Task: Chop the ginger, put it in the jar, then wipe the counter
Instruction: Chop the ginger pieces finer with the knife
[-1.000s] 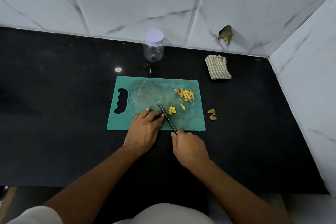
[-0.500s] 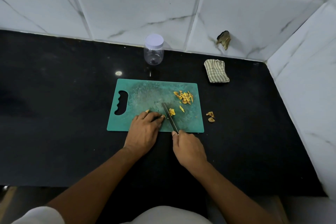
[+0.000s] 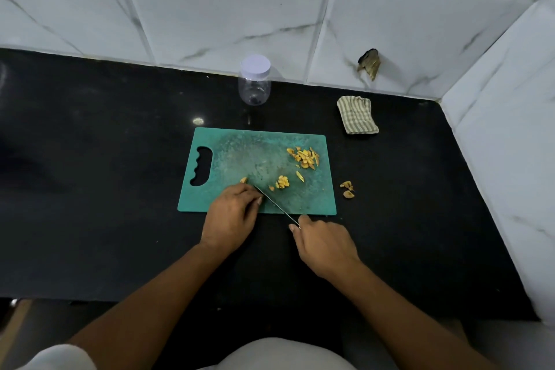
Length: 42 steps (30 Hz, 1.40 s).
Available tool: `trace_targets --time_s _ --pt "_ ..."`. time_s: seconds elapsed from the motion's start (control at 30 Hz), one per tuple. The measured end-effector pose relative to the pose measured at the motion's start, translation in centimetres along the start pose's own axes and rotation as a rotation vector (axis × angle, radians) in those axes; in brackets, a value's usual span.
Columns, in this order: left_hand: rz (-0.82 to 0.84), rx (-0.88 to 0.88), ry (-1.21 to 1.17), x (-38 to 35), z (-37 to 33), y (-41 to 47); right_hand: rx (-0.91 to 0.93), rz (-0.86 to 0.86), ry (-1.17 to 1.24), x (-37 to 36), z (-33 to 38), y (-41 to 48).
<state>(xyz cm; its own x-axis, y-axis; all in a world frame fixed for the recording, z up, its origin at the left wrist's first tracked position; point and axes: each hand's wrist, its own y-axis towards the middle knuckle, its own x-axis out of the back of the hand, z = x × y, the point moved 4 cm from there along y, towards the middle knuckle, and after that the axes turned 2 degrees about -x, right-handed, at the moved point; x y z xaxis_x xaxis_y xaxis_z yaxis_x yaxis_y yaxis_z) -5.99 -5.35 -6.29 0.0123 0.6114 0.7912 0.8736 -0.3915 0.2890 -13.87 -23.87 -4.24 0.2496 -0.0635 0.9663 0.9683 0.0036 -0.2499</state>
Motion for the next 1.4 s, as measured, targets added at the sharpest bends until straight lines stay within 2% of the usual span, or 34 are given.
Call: trace_targets --time_s 0.3,0.47,0.57,0.63,0.9,1.0,1.2,1.4 --pt "0.037 0.035 -0.008 0.1 -0.1 0.2 -0.123 -0.065 -0.066 2.4 -4.2 2.7" --pt "0.038 0.047 -0.004 0.1 -0.2 0.1 -0.122 -0.125 0.013 2.7 -3.4 3.0" --pt "0.034 0.059 -0.014 0.3 -0.5 0.2 -0.129 -0.059 0.068 1.7 -2.7 2.8" --pt "0.035 0.076 -0.050 0.6 -0.5 0.3 -0.142 -0.076 0.103 1.6 -2.5 2.6" --pt "-0.073 0.207 -0.036 2.2 1.1 1.9 -0.160 -0.072 0.093 1.7 -1.7 2.0" --pt "-0.040 0.260 -0.003 2.0 2.1 1.8 -0.151 -0.013 0.076 1.4 -1.2 1.5" --pt "0.013 0.265 0.028 1.3 2.7 2.2 -0.114 -0.090 -0.024 1.3 -0.3 0.5" --pt "0.041 0.252 0.018 1.2 1.9 2.8 -0.189 -0.076 0.107 0.7 -0.8 0.2"
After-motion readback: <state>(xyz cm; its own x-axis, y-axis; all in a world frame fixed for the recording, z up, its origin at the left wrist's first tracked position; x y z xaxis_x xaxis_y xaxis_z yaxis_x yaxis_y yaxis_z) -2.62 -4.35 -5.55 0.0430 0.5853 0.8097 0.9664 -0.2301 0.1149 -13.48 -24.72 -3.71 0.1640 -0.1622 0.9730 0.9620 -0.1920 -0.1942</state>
